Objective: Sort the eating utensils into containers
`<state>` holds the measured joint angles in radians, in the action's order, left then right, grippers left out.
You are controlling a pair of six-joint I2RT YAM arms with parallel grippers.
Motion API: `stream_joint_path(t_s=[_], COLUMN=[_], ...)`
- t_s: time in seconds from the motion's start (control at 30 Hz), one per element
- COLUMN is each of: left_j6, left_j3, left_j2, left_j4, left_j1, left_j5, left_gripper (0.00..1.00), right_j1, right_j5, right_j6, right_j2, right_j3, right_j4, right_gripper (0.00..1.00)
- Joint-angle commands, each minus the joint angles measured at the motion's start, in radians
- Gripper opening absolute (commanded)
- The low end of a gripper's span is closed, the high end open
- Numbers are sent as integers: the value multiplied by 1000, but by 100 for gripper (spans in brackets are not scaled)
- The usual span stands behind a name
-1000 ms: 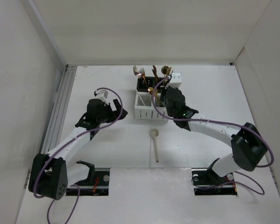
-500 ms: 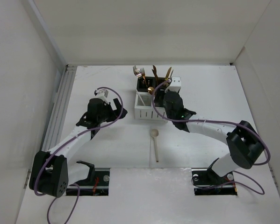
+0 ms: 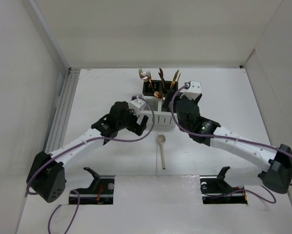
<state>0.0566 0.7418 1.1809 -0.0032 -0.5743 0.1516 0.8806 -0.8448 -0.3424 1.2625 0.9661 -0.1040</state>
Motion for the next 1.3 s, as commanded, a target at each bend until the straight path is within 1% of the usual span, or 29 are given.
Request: stream_joint_path(t_s=[0.0, 0.03, 0.07, 0.17, 0.2, 0.23, 0.27, 0.3, 0.37, 0.43, 0.57, 0.6, 0.67, 0.7, 0.77, 0.8, 0.83, 0.97, 1.03, 1.13, 1.17, 1.27], left_j6=[140, 152, 152, 45, 4, -103, -180, -258, -421, -458, -488, -488, -511, -511, -523, -523, -523, -523, -523, -557, -589, -598], left_j3=[34, 50, 66, 108, 108, 117, 117, 117, 117, 97, 88, 88, 61, 60, 50, 50, 50, 88, 132, 154, 154, 188], left_j2=[25, 37, 49, 101, 117, 131, 141, 152, 178, 206, 244, 244, 244, 244, 244, 244, 244, 279, 319, 362, 376, 411], left_j4=[-155, -168, -169, -169, -178, -178, -191, -216, -228, -228, -185, -185, -185, -185, -185, -196, -205, -267, -303, -328, -343, -371], left_j1=[-108, -130, -183, -252, -268, -282, -294, -308, -320, -350, -375, -375, -375, -375, -375, -387, -401, -490, -545, -565, -565, -565], left_j5=[-29, 0, 0, 0, 0, 0, -18, -68, -109, -141, -132, -132, -145, -145, -127, -127, -127, -162, -190, -233, -250, -279], left_gripper=[100, 100, 100, 100, 100, 100, 100, 100, 100, 100, 91, 88, 79, 76, 70, 64, 62, 62, 65, 66, 66, 63], right_j1=[37, 37, 37, 37, 37, 37, 37, 37, 37, 37, 46, 46, 46, 46, 46, 46, 46, 46, 46, 46, 46, 46], right_j5=[-160, -169, -189, -208, -235, -244, -253, -267, -267, -257, -246, -246, -246, -246, -267, -267, -267, -289, -289, -289, -298, -309], right_j6=[-174, -316, -367, -529, -565, -602, -689, -729, -815, -845, -892, -903, -914, -914, -914, -914, -914, -914, -914, -925, -925, -925], right_j2=[-50, -51, -51, -37, -23, -23, -8, 3, 3, -26, -118, -156, -189, -201, -221, -221, -221, -184, -173, -173, -186, -218], right_j3=[94, 112, 131, 181, 200, 209, 218, 218, 229, 188, 88, 73, 30, 20, 20, 20, 32, 66, 77, 66, 66, 33], right_j4=[312, 396, 544, 720, 821, 872, 930, 1017, 1076, 1092, 1069, 1058, 1046, 1037, 1037, 1037, 1046, 1057, 1079, 1080, 1080, 1090], right_gripper=[99, 99, 99, 99, 99, 99, 100, 100, 100, 100, 100, 100, 100, 99, 99, 99, 98, 98, 98, 98, 98, 98])
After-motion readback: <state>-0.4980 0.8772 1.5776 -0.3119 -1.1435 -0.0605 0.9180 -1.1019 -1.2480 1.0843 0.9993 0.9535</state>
